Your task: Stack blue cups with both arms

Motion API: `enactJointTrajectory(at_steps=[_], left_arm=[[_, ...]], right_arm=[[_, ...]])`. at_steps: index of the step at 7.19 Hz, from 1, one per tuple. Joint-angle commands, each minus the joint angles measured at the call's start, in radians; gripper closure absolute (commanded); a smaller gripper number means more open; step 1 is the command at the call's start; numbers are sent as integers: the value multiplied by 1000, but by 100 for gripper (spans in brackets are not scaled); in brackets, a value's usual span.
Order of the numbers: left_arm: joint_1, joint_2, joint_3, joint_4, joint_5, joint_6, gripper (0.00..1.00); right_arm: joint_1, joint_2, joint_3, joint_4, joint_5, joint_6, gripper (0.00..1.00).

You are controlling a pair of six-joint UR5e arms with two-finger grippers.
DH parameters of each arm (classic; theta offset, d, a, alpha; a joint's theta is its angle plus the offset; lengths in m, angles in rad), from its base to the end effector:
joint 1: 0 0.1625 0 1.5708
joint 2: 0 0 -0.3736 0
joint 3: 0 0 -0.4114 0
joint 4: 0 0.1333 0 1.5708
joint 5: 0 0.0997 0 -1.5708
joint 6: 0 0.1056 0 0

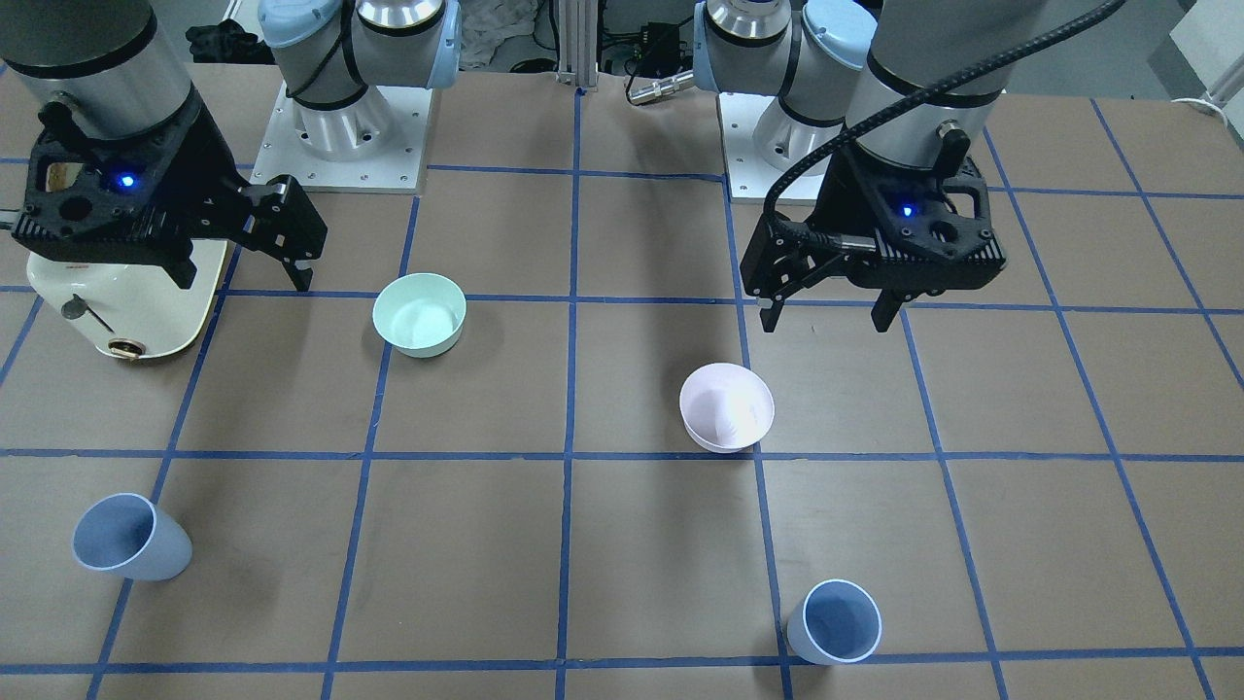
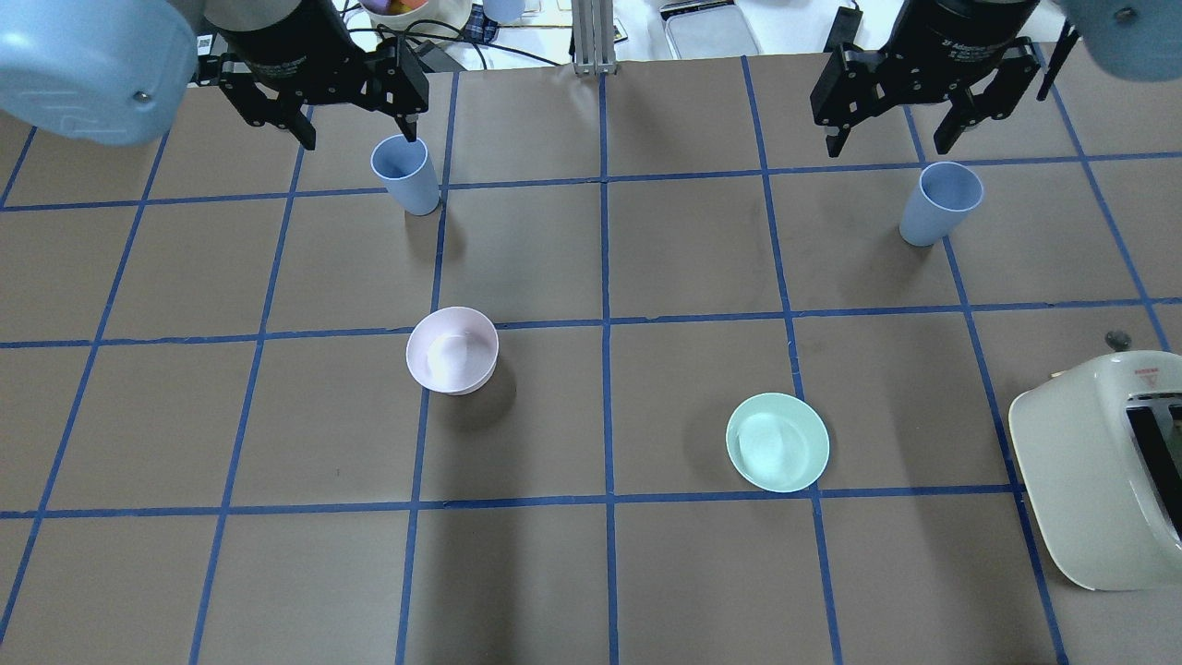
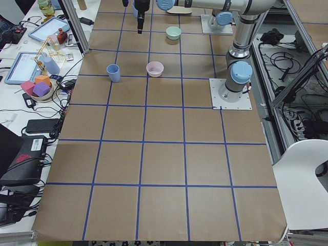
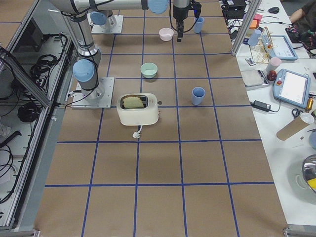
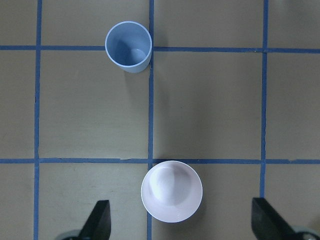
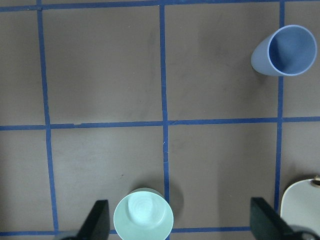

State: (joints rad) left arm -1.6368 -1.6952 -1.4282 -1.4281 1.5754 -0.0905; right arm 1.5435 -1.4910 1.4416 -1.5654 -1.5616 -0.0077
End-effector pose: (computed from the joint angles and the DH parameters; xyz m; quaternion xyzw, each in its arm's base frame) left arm -0.1703 -0.5630 0.4524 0.0124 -0.9967 0.0803 0.0040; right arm 0.1193 -0.5484 0.4541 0.0097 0.9997 -0.0221 0.0042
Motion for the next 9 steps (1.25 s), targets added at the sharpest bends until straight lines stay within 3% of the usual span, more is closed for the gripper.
enactJointTrajectory(at_steps=[1, 6, 9], left_arm=[[0, 0, 0, -2, 0, 0, 0], [-2, -6, 11, -6, -2, -2, 0], [1, -43, 63, -85, 0, -2, 0]], right_arm=[[0, 0, 0, 2, 0, 0, 0], [-3, 3, 0, 4, 0, 0, 0], [-3, 3, 0, 5, 0, 0, 0]])
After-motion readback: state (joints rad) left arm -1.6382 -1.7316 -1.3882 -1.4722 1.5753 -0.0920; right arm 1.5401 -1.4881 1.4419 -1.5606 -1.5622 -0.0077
